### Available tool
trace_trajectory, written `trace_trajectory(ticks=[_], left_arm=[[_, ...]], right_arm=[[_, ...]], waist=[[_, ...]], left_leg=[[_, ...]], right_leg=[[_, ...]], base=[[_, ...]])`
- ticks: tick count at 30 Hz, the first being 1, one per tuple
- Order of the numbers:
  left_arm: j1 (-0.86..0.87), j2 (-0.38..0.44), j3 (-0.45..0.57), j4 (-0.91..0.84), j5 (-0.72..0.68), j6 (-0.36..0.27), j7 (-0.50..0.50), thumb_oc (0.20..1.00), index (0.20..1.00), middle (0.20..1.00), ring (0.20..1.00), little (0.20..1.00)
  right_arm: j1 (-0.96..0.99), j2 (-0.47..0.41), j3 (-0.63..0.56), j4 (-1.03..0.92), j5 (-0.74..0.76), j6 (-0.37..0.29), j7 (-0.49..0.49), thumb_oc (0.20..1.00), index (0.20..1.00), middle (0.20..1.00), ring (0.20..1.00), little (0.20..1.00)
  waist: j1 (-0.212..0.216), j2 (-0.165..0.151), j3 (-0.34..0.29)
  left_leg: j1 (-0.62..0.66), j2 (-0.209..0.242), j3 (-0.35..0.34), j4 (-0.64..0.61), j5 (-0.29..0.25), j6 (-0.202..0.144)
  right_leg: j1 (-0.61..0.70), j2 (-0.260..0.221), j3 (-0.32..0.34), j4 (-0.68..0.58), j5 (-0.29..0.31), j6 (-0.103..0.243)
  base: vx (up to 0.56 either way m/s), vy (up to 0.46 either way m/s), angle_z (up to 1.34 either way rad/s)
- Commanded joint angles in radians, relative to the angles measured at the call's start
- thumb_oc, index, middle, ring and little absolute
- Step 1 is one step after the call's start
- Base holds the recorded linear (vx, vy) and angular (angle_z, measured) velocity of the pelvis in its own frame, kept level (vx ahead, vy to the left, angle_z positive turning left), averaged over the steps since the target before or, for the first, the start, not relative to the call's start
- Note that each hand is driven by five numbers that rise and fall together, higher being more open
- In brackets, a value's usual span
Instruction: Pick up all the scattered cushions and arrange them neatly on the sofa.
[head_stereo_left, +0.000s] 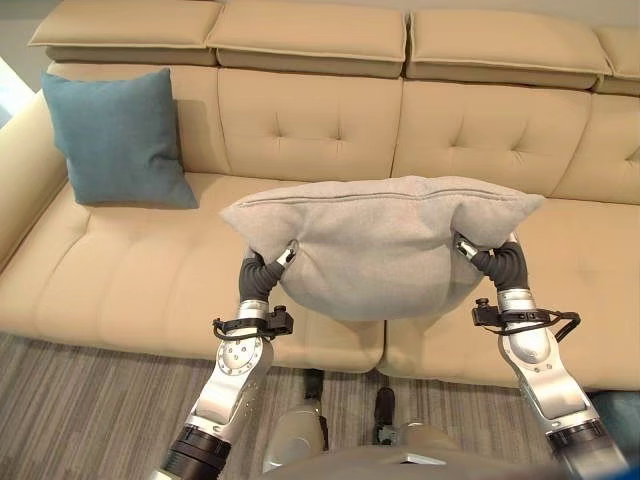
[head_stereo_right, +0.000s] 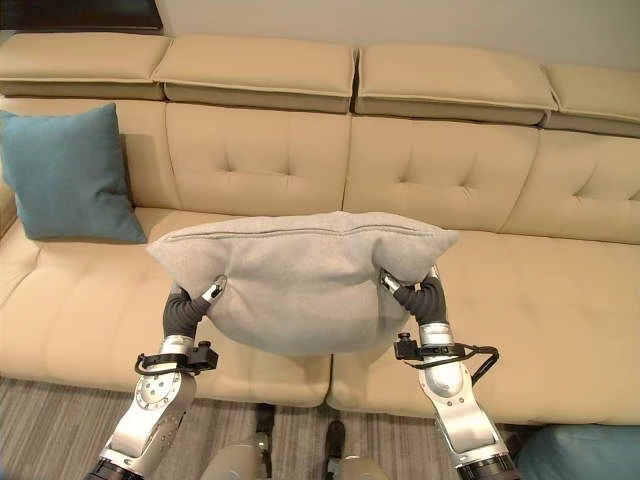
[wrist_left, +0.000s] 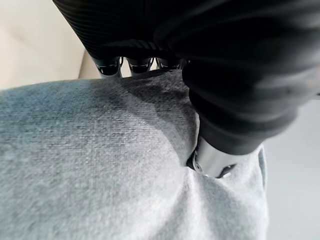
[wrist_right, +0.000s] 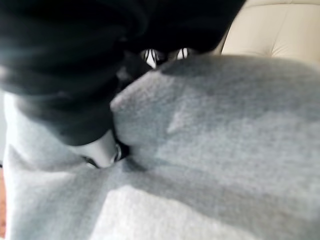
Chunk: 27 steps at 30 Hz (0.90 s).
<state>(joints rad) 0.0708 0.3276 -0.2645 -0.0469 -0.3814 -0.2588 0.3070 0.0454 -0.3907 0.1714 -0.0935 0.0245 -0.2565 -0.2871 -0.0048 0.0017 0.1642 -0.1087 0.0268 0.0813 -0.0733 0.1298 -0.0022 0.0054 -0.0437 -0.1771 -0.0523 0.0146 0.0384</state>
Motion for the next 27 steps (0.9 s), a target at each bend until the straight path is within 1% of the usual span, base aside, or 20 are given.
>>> trace_trajectory(ticks=[1,2,3,4,5,6,7,8,9,12,13,16,22,24,25,27], left_arm=[[-0.036,0.041,-0.008,-0.13,0.026,-0.089,-0.048,0.2,0.2,0.2,0.2,0.2],[-0.033,0.044,0.0,-0.133,0.026,-0.09,-0.044,0.2,0.2,0.2,0.2,0.2],[-0.027,0.051,0.006,-0.138,0.024,-0.093,-0.039,0.2,0.2,0.2,0.2,0.2],[-0.025,0.05,0.011,-0.137,0.024,-0.095,-0.038,0.2,0.2,0.2,0.2,0.2],[-0.028,0.051,0.014,-0.136,0.027,-0.096,-0.034,0.2,0.2,0.2,0.2,0.2],[-0.028,0.048,0.012,-0.135,0.028,-0.097,-0.035,0.2,0.2,0.2,0.2,0.2],[-0.032,0.043,0.014,-0.131,0.026,-0.101,-0.04,0.2,0.2,0.2,0.2,0.2],[-0.035,0.039,0.009,-0.127,0.029,-0.1,-0.044,0.2,0.2,0.2,0.2,0.2],[-0.043,0.035,0.011,-0.125,0.03,-0.099,-0.048,0.2,0.2,0.2,0.2,0.2],[-0.05,0.022,0.004,-0.121,0.036,-0.101,-0.045,0.2,0.2,0.2,0.2,0.2],[-0.05,0.022,0.004,-0.121,0.036,-0.101,-0.045,0.2,0.2,0.2,0.2,0.2],[-0.065,0.018,0.005,-0.118,0.059,-0.093,-0.031,0.2,0.2,0.2,0.2,0.2],[-0.145,0.003,-0.004,-0.073,0.091,-0.081,0.023,0.2,0.2,0.2,0.2,0.2],[-0.212,0.002,-0.018,-0.024,0.112,-0.073,0.054,0.2,0.2,0.2,0.2,0.2],[-0.215,0.002,-0.018,-0.022,0.113,-0.074,0.054,0.2,0.2,0.2,0.2,0.2],[-0.297,-0.005,-0.039,0.034,0.119,-0.064,0.085,0.2,0.2,0.2,0.2,0.2]], right_arm=[[-0.085,0.067,0.038,-0.107,-0.011,-0.082,0.014,0.2,0.2,0.2,0.2,0.2],[-0.092,0.074,0.043,-0.105,-0.013,-0.08,0.015,0.2,0.2,0.2,0.2,0.2],[-0.1,0.086,0.048,-0.106,-0.013,-0.077,0.021,0.2,0.2,0.2,0.2,0.2],[-0.098,0.093,0.048,-0.104,-0.013,-0.079,0.022,0.2,0.2,0.2,0.2,0.2],[-0.094,0.098,0.047,-0.106,-0.013,-0.081,0.021,0.2,0.2,0.2,0.2,0.2],[-0.091,0.101,0.046,-0.108,-0.012,-0.08,0.024,0.2,0.2,0.2,0.2,0.2],[-0.098,0.094,0.045,-0.105,-0.018,-0.079,0.025,0.2,0.2,0.2,0.2,0.2],[-0.092,0.097,0.041,-0.105,-0.017,-0.081,0.025,0.2,0.2,0.2,0.2,0.2],[-0.09,0.091,0.036,-0.109,-0.021,-0.081,0.025,0.2,0.2,0.2,0.2,0.2],[-0.09,0.083,0.029,-0.106,-0.038,-0.08,0.014,0.2,0.2,0.2,0.2,0.2],[-0.09,0.083,0.029,-0.106,-0.038,-0.08,0.014,0.2,0.2,0.2,0.2,0.2],[-0.09,0.072,0.02,-0.109,-0.041,-0.07,0.008,0.2,0.2,0.2,0.2,0.2],[-0.139,0.053,0.025,-0.092,-0.066,-0.06,-0.03,0.2,0.2,0.2,0.2,0.2],[-0.197,0.045,0.042,-0.068,-0.077,-0.055,-0.057,0.2,0.2,0.2,0.2,0.2],[-0.2,0.045,0.042,-0.066,-0.077,-0.056,-0.058,0.2,0.2,0.2,0.2,0.2],[-0.274,0.045,0.065,-0.023,-0.087,-0.047,-0.094,0.2,0.2,0.2,0.2,0.2]], waist=[[0.041,-0.051,-0.083],[0.046,-0.047,-0.078],[0.046,-0.039,-0.069],[0.047,-0.035,-0.065],[0.044,-0.032,-0.064],[0.041,-0.03,-0.064],[0.032,-0.024,-0.061],[0.027,-0.031,-0.058],[0.03,-0.035,-0.062],[0.023,-0.038,-0.077],[0.023,-0.038,-0.076],[0.015,-0.036,-0.113],[0.008,-0.036,-0.129],[0.004,-0.032,-0.13],[0.004,-0.032,-0.129],[0.003,-0.027,-0.125]], left_leg=[[0.048,-0.007,0.026,0.063,-0.153,-0.015],[0.062,-0.01,0.036,0.064,-0.162,-0.003],[0.087,-0.012,0.049,0.057,-0.171,0.013],[0.1,-0.013,0.054,0.051,-0.174,0.019],[0.112,-0.016,0.058,0.046,-0.181,0.023],[0.123,-0.021,0.057,0.041,-0.185,0.025],[0.141,-0.029,0.049,0.03,-0.192,0.027],[0.14,-0.036,0.045,0.035,-0.196,0.025],[0.138,-0.044,0.038,0.041,-0.199,0.024],[0.146,-0.045,0.034,0.036,-0.202,0.017],[0.147,-0.045,0.034,0.036,-0.202,0.017],[0.185,-0.031,0.033,-0.003,-0.2,0.002],[0.201,-0.019,0.026,-0.014,-0.203,-0.019],[0.199,-0.014,0.028,-0.014,-0.204,-0.025],[0.199,-0.014,0.027,-0.014,-0.204,-0.025],[0.19,-0.012,0.027,-0.014,-0.203,-0.028]], right_leg=[[0.01,-0.085,-0.011,0.158,-0.071,0.104],[-0.012,-0.101,-0.016,0.214,-0.06,0.117],[-0.066,-0.118,-0.013,0.322,-0.031,0.139],[-0.089,-0.125,-0.009,0.361,-0.027,0.143],[-0.105,-0.132,-0.014,0.37,-0.019,0.144],[-0.114,-0.134,-0.015,0.356,-0.019,0.141],[-0.128,-0.124,-0.008,0.272,-0.016,0.129],[-0.121,-0.117,0.001,0.221,-0.005,0.127],[-0.104,-0.117,-0.003,0.184,-0.006,0.128],[-0.063,-0.098,-0.004,0.128,-0.002,0.124],[-0.062,-0.098,-0.005,0.127,-0.001,0.124],[0.005,-0.082,-0.024,0.051,-0.004,0.116],[0.06,-0.068,-0.039,-0.015,-0.004,0.11],[0.068,-0.065,-0.043,-0.031,-0.004,0.109],[0.068,-0.065,-0.043,-0.031,-0.004,0.109],[0.058,-0.065,-0.046,-0.035,-0.004,0.11]], base=[[0.09,0.274,-0.53],[0.06,0.236,-0.65],[0.04,0.215,-0.54],[0.06,0.177,-0.38],[0.07,0.095,-0.13],[0.15,0.045,-0.08],[0.17,-0.014,-0.08],[0.17,-0.056,-0.01],[0.1,-0.072,0.08],[0.09,-0.049,0.18],[0.14,-0.06,0.2],[0.19,-0.087,0.03],[0.11,-0.057,0.05],[0.08,-0.036,0.07],[0.04,-0.021,0.11],[0.03,-0.013,0.1]])
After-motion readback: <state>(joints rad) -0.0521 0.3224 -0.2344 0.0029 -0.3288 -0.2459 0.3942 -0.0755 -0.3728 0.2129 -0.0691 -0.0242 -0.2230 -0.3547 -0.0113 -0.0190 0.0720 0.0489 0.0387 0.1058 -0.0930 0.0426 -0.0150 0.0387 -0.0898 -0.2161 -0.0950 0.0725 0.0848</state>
